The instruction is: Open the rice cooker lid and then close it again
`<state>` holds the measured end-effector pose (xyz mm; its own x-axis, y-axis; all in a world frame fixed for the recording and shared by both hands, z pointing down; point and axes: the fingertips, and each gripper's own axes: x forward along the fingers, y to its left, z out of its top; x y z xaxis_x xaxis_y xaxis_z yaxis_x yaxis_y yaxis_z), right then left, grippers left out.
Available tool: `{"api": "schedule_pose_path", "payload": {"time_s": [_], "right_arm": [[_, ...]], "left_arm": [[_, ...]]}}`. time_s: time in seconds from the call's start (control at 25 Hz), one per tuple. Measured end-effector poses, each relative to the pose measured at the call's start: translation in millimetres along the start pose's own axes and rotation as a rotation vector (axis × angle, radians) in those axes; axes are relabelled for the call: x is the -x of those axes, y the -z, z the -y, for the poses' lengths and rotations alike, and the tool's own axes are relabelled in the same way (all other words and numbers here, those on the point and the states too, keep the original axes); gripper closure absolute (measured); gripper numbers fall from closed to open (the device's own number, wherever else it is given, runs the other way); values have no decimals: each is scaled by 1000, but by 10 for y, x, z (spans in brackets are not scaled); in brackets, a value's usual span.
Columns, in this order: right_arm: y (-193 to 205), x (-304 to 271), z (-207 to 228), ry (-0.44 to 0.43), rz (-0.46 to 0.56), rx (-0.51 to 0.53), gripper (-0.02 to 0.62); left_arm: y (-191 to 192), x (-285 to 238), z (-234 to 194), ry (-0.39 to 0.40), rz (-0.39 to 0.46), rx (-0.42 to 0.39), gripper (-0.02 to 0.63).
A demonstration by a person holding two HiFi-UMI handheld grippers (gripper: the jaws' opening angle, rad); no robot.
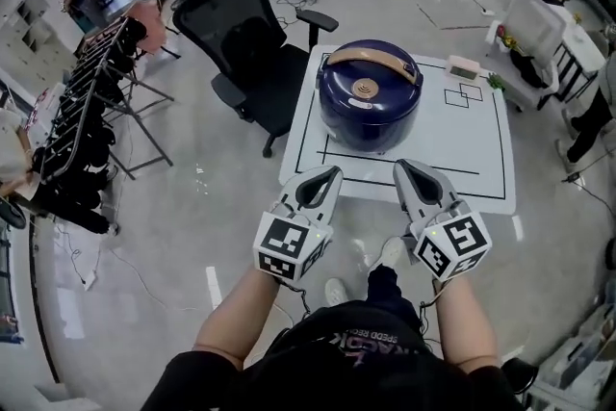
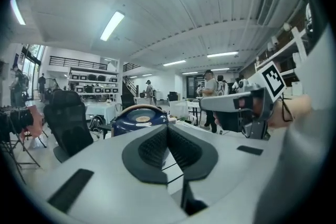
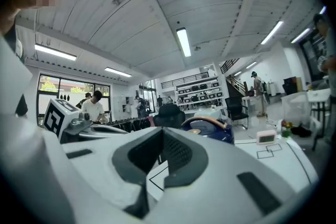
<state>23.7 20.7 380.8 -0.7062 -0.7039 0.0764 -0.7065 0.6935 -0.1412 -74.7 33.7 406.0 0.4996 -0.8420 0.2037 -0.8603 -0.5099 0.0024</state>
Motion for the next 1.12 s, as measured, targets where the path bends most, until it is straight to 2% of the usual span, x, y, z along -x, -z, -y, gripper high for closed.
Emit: {"api": "schedule_pose_path", "payload": {"time_s": [0.2,0.36,0.56,1.12], "right_arm": [[-98,443,105,106,10,16,594],[-200,607,159,132,27,34,594],[-238,697,253,95,25,52,594],[-321,1027,478,-84,27,40,594]], "left_arm": [[-102,-50,411,98,23,-6,603],[-190,-56,592,123,46,-4,603],[-247,-119,701,75,65,15,603],[-361,-130,1167,-112,56,31,603]]}}
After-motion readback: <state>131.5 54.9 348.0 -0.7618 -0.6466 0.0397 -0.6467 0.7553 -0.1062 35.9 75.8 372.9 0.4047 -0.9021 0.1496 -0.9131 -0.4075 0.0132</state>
